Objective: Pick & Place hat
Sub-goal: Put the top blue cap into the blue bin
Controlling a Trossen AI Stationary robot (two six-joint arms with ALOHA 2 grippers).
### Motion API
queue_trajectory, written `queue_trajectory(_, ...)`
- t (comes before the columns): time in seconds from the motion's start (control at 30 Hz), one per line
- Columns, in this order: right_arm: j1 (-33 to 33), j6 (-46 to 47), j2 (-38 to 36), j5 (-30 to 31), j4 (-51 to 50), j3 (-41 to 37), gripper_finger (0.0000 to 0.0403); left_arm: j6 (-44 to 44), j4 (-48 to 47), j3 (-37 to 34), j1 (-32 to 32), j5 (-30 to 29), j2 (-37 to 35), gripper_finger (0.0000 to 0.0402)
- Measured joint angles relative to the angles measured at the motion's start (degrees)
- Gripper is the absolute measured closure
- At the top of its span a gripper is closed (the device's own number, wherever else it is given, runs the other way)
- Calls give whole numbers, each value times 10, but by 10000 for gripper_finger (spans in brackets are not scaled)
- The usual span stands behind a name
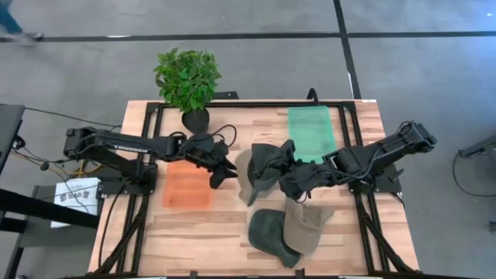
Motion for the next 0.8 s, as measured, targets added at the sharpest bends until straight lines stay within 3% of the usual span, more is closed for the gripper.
queue_trajectory(0.4,-81,296,0,-1,-81,2,402,65,-27,0,14,-8,-79,222)
queue_trajectory(0.63,-163,492,0,-45,-182,65,402,89,-93,0,14,-48,-147,222)
queue_trajectory(0.8,-245,576,-1,-93,-245,120,403,92,-120,0,12,-67,-196,222)
